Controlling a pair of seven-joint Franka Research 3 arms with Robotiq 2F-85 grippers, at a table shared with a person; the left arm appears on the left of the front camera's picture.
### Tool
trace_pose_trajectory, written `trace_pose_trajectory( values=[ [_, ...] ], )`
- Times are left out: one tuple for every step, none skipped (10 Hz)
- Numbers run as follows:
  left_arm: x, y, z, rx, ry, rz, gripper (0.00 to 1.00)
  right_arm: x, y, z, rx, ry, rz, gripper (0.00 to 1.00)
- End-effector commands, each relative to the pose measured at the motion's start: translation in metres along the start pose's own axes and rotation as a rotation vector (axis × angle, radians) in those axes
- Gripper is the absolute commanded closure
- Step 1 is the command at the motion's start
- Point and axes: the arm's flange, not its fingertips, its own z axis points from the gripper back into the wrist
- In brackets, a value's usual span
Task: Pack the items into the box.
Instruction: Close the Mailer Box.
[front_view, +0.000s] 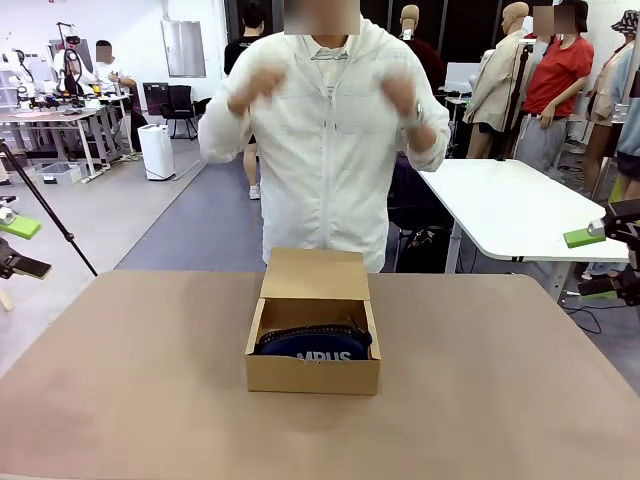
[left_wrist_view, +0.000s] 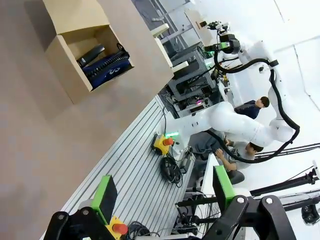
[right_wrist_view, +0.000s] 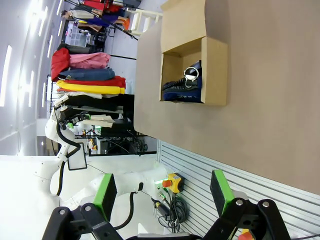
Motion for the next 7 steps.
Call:
trace_pose_trajectory(
  values=[
    [-0.0031,0.0010,0.0029,-0.007,0.011,-0.014,0.00,-0.0013,0.0008,0.0014,-0.013,0.009,0.008,0.00],
    [-0.0031,0.0010,0.0029,-0.007,0.011,-0.014,0.00,-0.0013,0.0008,0.0014,-0.013,0.009,0.008,0.00],
    [-0.0031,0.0010,0.0029,-0.007,0.011,-0.014,0.00,-0.0013,0.0008,0.0014,-0.013,0.009,0.008,0.00],
    [-0.0031,0.0010,0.0029,-0.007,0.011,-0.014,0.00,-0.0013,0.0008,0.0014,-0.013,0.009,0.008,0.00],
    [-0.0031,0.0010,0.0029,-0.007,0.011,-0.014,0.00,-0.0013,0.0008,0.0014,-0.013,0.009,0.008,0.00],
    [-0.0031,0.0010,0.0029,-0.007,0.011,-0.014,0.00,-0.0013,0.0008,0.0014,-0.013,0.009,0.008,0.00],
    [-0.0031,0.0010,0.0029,-0.007,0.011,-0.014,0.00,-0.0013,0.0008,0.0014,-0.013,0.009,0.008,0.00]
  ],
)
